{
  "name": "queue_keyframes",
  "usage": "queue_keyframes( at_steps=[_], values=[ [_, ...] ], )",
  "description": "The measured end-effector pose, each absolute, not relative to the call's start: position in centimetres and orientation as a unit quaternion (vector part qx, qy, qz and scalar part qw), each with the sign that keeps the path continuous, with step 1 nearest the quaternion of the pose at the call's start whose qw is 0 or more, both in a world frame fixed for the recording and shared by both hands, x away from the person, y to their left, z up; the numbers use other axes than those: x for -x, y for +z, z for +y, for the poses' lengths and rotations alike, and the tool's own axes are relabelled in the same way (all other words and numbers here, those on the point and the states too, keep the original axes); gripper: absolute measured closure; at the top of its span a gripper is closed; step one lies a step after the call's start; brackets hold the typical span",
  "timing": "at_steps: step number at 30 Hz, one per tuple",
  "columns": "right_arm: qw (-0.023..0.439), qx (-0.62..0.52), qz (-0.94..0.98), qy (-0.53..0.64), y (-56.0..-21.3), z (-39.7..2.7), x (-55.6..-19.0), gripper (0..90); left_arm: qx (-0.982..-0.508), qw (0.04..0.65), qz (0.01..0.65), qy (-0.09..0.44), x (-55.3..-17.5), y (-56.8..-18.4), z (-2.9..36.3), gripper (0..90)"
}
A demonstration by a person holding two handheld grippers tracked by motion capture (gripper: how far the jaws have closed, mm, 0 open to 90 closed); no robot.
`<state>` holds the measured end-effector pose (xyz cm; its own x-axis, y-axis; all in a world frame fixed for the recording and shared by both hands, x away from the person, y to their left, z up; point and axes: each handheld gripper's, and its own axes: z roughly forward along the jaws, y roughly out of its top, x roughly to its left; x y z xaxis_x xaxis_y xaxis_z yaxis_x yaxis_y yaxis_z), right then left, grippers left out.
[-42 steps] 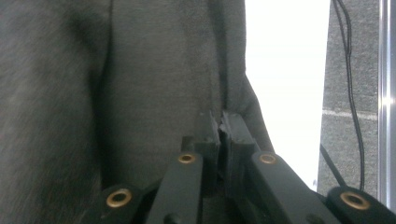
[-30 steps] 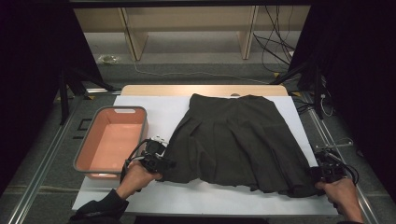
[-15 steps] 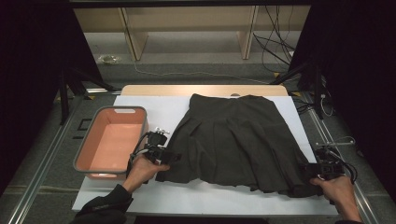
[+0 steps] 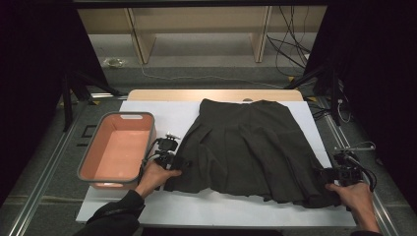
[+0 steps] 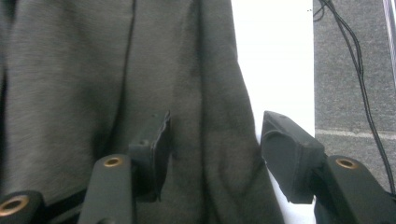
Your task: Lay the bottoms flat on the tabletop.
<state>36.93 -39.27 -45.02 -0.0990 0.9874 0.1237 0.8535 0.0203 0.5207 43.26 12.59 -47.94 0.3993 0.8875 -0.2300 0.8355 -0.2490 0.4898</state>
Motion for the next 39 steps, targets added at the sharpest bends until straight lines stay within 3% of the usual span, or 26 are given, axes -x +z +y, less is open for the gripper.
queue_keyframes(
  at_steps=[2, 6, 9, 12, 16, 27, 29, 31, 33, 39],
  values=[
    [0.136, -0.657, 0.703, 0.235, -45.3, -39.3, -37.2, 43.5, -0.798, 0.282, 0.531, 0.047, -43.1, -47.8, 12.6, 33.1],
    [0.13, -0.656, 0.709, 0.223, -45.7, -39.3, -37.4, 48.1, -0.798, 0.293, 0.526, 0.033, -43.0, -47.8, 12.7, 56.9],
    [0.121, -0.653, 0.719, 0.204, -46.0, -39.0, -37.4, 60.0, -0.801, 0.292, 0.522, 0.025, -42.9, -47.9, 12.8, 75.8],
    [0.121, -0.649, 0.725, 0.196, -45.9, -38.9, -37.3, 75.9, -0.803, 0.295, 0.517, 0.015, -42.6, -47.8, 12.9, 84.4],
    [0.124, -0.648, 0.729, 0.182, -45.7, -38.7, -37.2, 84.7, -0.815, 0.294, 0.5, 0.005, -41.8, -47.7, 13.1, 86.3],
    [0.138, -0.661, 0.716, 0.178, -45.2, -40.0, -36.9, 85.1, -0.831, 0.295, 0.471, -0.006, -39.3, -46.8, 14.2, 86.5],
    [0.141, -0.66, 0.717, 0.177, -45.2, -39.9, -37.0, 80.3, -0.828, 0.3, 0.474, -0.004, -39.2, -46.6, 14.5, 86.4],
    [0.147, -0.663, 0.711, 0.181, -44.9, -39.8, -37.0, 68.0, -0.825, 0.302, 0.477, -0.006, -39.2, -46.7, 14.4, 85.4],
    [0.151, -0.659, 0.708, 0.202, -44.2, -39.6, -36.8, 61.7, -0.827, 0.302, 0.474, -0.008, -39.2, -46.7, 14.2, 82.0],
    [0.158, -0.651, 0.708, 0.222, -43.7, -38.7, -37.3, 52.7, -0.818, 0.316, 0.481, 0.0, -39.6, -46.4, 14.1, 68.8]
  ],
)
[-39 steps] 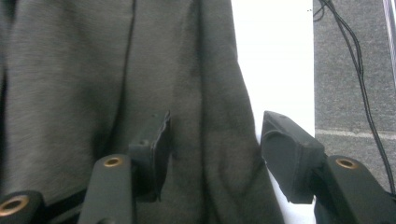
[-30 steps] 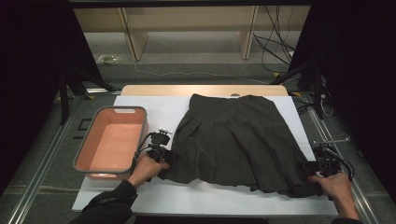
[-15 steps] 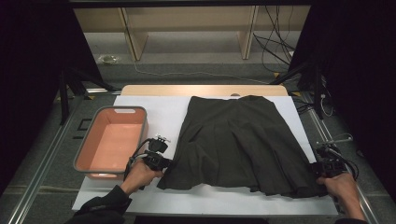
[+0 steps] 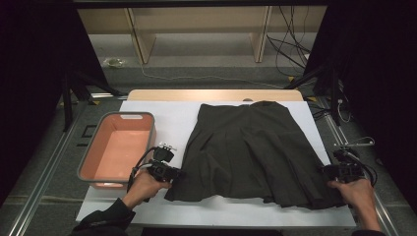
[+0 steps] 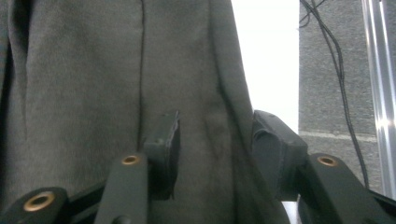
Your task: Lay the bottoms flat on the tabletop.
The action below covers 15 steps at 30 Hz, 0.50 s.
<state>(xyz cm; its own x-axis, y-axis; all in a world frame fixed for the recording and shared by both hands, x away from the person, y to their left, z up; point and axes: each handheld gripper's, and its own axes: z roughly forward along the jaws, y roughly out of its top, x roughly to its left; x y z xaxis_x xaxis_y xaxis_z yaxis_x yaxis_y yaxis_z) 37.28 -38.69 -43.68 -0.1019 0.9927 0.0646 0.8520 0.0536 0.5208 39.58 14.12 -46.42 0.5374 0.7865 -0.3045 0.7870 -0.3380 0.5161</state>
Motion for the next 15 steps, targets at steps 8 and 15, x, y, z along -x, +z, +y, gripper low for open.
queue_keyframes(
  at_steps=[8, 15],
  values=[
    [0.164, -0.642, 0.706, 0.25, -42.6, -37.3, -37.3, 46.1, -0.817, 0.308, 0.487, 0.008, -39.7, -46.3, 13.9, 52.0],
    [0.178, -0.6, 0.726, 0.286, -40.7, -33.7, -36.5, 49.4, -0.82, 0.292, 0.492, 0.003, -39.5, -46.5, 14.1, 43.5]
  ],
)
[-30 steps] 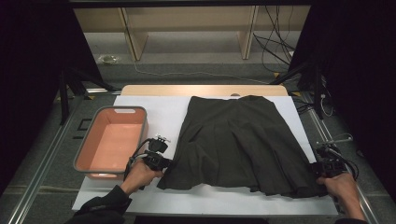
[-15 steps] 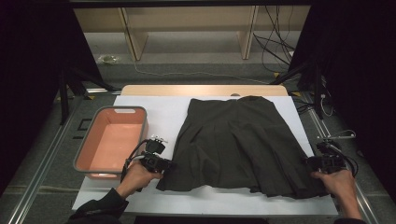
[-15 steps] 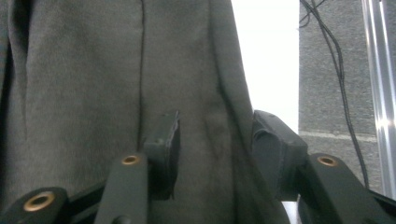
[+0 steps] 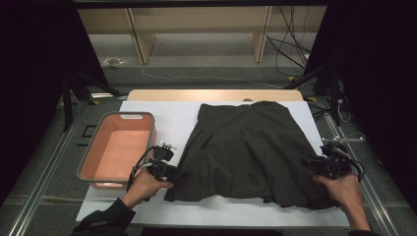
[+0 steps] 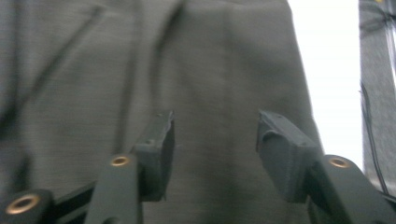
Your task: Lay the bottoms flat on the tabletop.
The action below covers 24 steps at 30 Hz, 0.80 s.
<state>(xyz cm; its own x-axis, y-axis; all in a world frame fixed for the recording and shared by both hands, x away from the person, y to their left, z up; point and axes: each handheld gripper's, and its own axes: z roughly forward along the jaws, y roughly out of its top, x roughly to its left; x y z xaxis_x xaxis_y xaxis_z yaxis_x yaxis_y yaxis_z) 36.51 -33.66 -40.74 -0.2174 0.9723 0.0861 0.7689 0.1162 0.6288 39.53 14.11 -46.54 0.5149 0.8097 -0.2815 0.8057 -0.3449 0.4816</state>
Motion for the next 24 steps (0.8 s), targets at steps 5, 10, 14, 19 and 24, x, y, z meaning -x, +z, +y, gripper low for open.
queue_keyframes(
  at_steps=[5, 10, 14, 19, 24],
  values=[
    [0.161, -0.567, 0.746, 0.308, -40.1, -30.6, -35.6, 55.9, -0.821, 0.286, 0.494, 0.001, -39.4, -46.7, 14.2, 42.2],
    [0.14, -0.543, 0.765, 0.317, -40.5, -27.8, -34.9, 58.4, -0.829, 0.275, 0.487, -0.001, -39.3, -47.0, 14.1, 43.8],
    [0.122, -0.527, 0.779, 0.318, -41.2, -25.6, -34.6, 58.6, -0.831, 0.276, 0.484, -0.001, -39.3, -47.2, 14.2, 51.0],
    [0.092, -0.514, 0.793, 0.313, -42.8, -23.6, -34.6, 59.0, -0.833, 0.271, 0.482, -0.001, -39.3, -47.4, 14.2, 65.2],
    [0.069, -0.506, 0.806, 0.298, -44.0, -22.4, -34.6, 65.3, -0.837, 0.27, 0.476, 0.009, -39.2, -47.2, 14.3, 80.1]
  ],
)
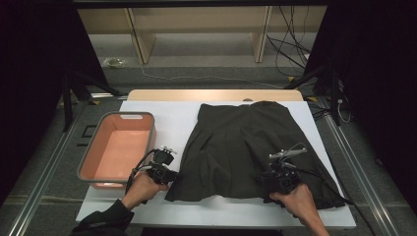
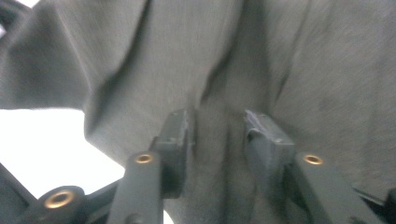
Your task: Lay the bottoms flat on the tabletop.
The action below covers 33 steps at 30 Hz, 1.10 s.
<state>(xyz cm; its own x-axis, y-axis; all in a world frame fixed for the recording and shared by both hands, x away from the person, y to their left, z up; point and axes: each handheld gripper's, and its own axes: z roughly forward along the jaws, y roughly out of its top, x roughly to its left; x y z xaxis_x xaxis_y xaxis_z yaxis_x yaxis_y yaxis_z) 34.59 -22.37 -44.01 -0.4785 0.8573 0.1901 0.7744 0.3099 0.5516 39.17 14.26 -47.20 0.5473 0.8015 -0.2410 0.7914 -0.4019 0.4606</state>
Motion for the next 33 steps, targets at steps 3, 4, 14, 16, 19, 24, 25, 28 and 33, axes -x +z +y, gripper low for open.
queue_keyframes(
  at_steps=[3, 4, 14, 16, 19, 24, 25, 28, 33],
  values=[
    [0.063, -0.504, 0.822, 0.258, -45.0, -21.7, -34.5, 81.1, -0.836, 0.274, 0.475, 0.016, -39.1, -47.1, 14.3, 84.6],
    [0.064, -0.502, 0.826, 0.248, -45.2, -21.6, -34.4, 85.4, -0.838, 0.273, 0.473, 0.017, -39.1, -47.0, 14.4, 85.6],
    [0.088, -0.491, 0.844, 0.196, -45.6, -22.1, -33.9, 88.7, -0.83, 0.284, 0.48, 0.023, -39.2, -46.5, 15.1, 86.5],
    [0.081, -0.499, 0.84, 0.199, -45.8, -22.3, -34.0, 86.8, -0.826, 0.289, 0.484, 0.023, -39.2, -46.5, 15.2, 86.4],
    [0.069, -0.503, 0.834, 0.214, -45.5, -22.2, -34.2, 71.5, -0.826, 0.289, 0.484, 0.022, -39.2, -46.4, 15.1, 86.2],
    [0.101, -0.494, 0.817, 0.281, -43.5, -21.8, -33.9, 61.8, -0.826, 0.293, 0.482, 0.021, -39.3, -46.3, 15.1, 86.0],
    [0.104, -0.493, 0.814, 0.288, -43.3, -21.6, -33.8, 61.0, -0.826, 0.293, 0.481, 0.02, -39.3, -46.3, 15.1, 85.9],
    [0.105, -0.488, 0.813, 0.3, -42.9, -20.9, -33.7, 60.9, -0.826, 0.293, 0.482, 0.019, -39.3, -46.4, 15.1, 85.8],
    [0.097, -0.476, 0.818, 0.308, -43.2, -19.4, -34.0, 60.8, -0.826, 0.294, 0.48, 0.018, -39.3, -46.4, 15.1, 85.6]
  ],
)
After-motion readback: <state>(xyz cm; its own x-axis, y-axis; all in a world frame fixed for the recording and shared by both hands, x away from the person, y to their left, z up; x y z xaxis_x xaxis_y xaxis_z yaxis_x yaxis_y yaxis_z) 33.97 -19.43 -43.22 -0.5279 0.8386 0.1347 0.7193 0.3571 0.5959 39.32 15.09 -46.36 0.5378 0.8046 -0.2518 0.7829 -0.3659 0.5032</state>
